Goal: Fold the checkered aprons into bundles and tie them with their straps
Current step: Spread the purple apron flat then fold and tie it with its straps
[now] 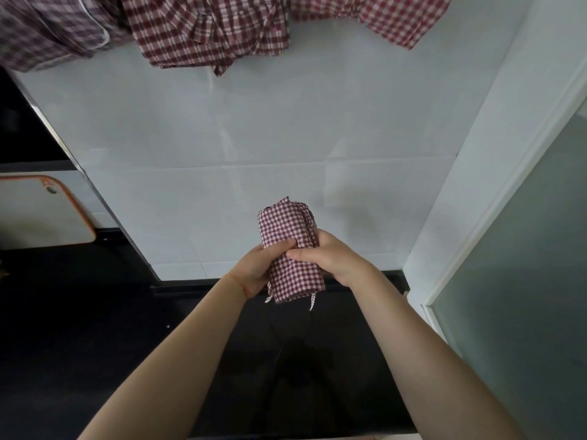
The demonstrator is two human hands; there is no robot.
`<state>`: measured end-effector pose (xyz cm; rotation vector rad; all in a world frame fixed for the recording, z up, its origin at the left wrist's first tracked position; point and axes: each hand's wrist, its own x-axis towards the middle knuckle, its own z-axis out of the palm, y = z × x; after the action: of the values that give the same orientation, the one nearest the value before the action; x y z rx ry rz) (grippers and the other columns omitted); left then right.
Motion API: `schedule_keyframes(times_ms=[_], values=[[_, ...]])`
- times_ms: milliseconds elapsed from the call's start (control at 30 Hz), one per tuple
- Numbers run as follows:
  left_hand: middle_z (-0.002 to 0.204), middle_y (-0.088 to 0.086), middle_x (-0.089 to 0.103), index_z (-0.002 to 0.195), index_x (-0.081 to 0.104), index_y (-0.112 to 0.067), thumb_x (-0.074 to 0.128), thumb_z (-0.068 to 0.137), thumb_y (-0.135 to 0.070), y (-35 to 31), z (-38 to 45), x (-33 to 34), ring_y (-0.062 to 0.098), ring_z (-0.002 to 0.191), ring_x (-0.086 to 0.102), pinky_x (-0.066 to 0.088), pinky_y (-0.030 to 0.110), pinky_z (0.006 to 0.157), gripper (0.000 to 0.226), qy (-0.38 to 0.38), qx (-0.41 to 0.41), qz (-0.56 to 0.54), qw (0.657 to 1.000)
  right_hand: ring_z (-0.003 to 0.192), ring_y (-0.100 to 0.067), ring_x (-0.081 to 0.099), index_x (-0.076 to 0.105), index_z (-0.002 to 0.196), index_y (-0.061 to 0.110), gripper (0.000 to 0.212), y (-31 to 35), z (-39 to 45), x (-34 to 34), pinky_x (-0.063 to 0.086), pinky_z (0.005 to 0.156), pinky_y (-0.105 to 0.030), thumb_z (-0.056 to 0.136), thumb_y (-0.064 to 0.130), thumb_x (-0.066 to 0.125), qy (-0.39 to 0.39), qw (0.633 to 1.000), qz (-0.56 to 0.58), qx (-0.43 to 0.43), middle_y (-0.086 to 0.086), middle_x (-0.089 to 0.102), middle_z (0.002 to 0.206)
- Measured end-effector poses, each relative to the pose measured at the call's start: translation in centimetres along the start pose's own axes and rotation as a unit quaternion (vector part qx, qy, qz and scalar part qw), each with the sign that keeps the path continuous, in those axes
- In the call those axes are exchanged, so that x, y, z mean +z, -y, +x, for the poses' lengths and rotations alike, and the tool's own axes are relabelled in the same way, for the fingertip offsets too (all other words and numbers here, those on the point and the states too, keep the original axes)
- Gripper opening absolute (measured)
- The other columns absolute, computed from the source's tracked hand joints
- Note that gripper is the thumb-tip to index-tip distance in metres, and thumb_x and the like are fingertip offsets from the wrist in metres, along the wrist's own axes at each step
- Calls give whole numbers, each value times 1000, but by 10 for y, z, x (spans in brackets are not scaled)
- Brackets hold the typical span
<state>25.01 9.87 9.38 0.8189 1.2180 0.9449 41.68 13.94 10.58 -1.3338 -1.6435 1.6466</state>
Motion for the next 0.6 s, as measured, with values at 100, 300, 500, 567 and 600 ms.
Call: schedule_keyframes(times_ms=[100, 300, 500, 567, 600], values=[[118, 9, 68, 124, 63, -10, 59, 85, -65, 1, 4, -7, 24, 109, 64, 48, 35, 101, 67, -91, -18, 227, 969, 108, -20, 65, 50, 136, 20, 74, -16, 8, -5, 53, 97, -44, 74, 40, 84, -19, 1000, 6, 19, 2, 65, 123], [66, -4, 55, 74, 64, -13, 57, 96, -47, 52, 15, -28, 12, 64, 47, 41, 28, 70, 42, -70, -69, 355, 930, 116, -25, 61, 49, 140, 17, 76, -92, 20, 5, 46, 104, -51, 75, 37, 83, 2, 991, 38, 132, -2, 63, 129], [71, 2, 56, 79, 62, -11, 47, 103, -27, 148, 34, -27, 20, 67, 53, 46, 28, 63, 33, -84, -148, 382, 909, 116, -24, 60, 52, 138, 14, 60, -180, 22, 46, 46, 103, -46, 85, 27, 76, 18, 964, 91, 249, -5, 63, 128], [79, 3, 60, 85, 64, -8, 49, 102, -32, 177, 35, -24, 18, 72, 55, 50, 33, 69, 33, -91, -180, 371, 906, 119, -25, 58, 52, 137, 13, 57, -202, 21, 62, 44, 106, -46, 87, 29, 74, 30, 956, 83, 281, -7, 61, 132], [79, 2, 60, 83, 63, -9, 52, 100, -36, 187, 34, -22, 16, 71, 55, 49, 33, 68, 34, -95, -182, 373, 905, 120, -25, 57, 53, 137, 13, 57, -208, 20, 68, 43, 107, -45, 87, 32, 73, 36, 955, 65, 286, -6, 60, 133]])
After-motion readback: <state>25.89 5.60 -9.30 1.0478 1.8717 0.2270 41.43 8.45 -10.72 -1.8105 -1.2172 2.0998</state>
